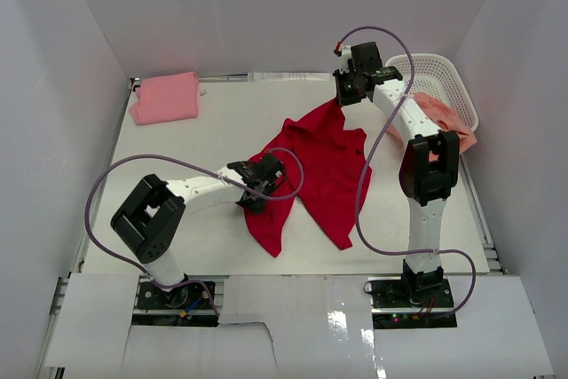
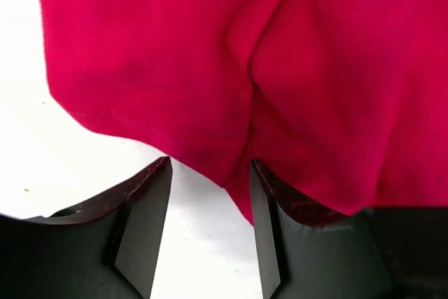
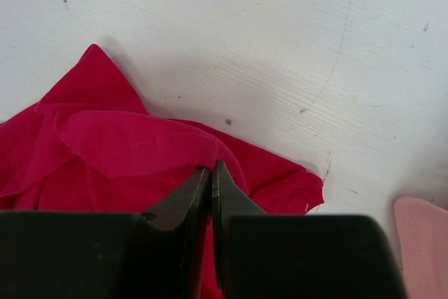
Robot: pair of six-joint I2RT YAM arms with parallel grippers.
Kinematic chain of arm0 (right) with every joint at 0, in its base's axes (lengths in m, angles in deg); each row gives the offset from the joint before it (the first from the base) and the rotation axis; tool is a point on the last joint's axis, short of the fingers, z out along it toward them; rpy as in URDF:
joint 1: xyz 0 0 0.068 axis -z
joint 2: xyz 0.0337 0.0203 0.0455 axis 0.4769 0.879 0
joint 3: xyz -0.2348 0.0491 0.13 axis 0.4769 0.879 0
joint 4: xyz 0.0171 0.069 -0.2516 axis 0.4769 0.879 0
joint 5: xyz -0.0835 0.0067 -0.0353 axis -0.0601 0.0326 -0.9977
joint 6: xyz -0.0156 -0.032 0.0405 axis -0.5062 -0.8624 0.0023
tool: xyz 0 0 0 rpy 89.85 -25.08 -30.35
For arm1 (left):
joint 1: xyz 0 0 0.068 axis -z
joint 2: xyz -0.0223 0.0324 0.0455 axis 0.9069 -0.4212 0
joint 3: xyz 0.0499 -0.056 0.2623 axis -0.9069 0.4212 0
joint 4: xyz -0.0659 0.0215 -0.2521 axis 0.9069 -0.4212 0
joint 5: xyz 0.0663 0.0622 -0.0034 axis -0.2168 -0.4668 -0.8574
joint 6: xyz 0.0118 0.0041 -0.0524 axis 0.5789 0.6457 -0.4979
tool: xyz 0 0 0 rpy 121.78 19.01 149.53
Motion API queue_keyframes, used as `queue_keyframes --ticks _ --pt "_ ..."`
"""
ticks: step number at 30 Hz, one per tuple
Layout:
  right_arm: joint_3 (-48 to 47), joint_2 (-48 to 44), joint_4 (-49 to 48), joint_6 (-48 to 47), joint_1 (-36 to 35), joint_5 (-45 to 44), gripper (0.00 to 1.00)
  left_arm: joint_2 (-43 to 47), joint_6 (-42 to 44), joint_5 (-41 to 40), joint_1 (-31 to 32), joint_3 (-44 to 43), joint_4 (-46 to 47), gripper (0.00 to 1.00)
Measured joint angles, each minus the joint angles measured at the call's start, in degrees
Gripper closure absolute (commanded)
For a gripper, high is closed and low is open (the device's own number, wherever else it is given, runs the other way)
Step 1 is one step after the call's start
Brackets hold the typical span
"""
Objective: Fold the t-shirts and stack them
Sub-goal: Flatten out the tshirt
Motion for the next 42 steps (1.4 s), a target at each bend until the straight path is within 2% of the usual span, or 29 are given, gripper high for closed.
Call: queue_keyframes --ticks 10,31,37,39,40,42 --pt "0.0 0.0 0.0 0.0 0.09 0.0 0.92 -1.84 0.24 -0.02 0.0 -0.44 0.11 0.56" --pt "0.13 0.0 0.0 0.0 0.09 0.44 0.92 -1.84 0.17 -0.07 0.0 -0.46 0.15 0.57" --pt "0.22 0.0 0.0 -0.02 0.09 0.85 0.92 -1.84 0.15 -0.33 0.0 -0.57 0.15 0.63" --pt "0.22 0.0 0.0 -0.02 0.09 0.96 0.92 -1.84 0.11 -0.42 0.0 -0.94 0.17 0.68" --pt "0.24 0.0 0.0 -0.02 0.09 1.05 0.92 -1.86 -0.02 -0.44 0.0 -1.16 0.17 0.74" --pt "0.24 0.0 -0.02 -0.02 0.09 1.05 0.92 -1.86 -0.24 -0.5 0.0 -1.6 0.2 0.76"
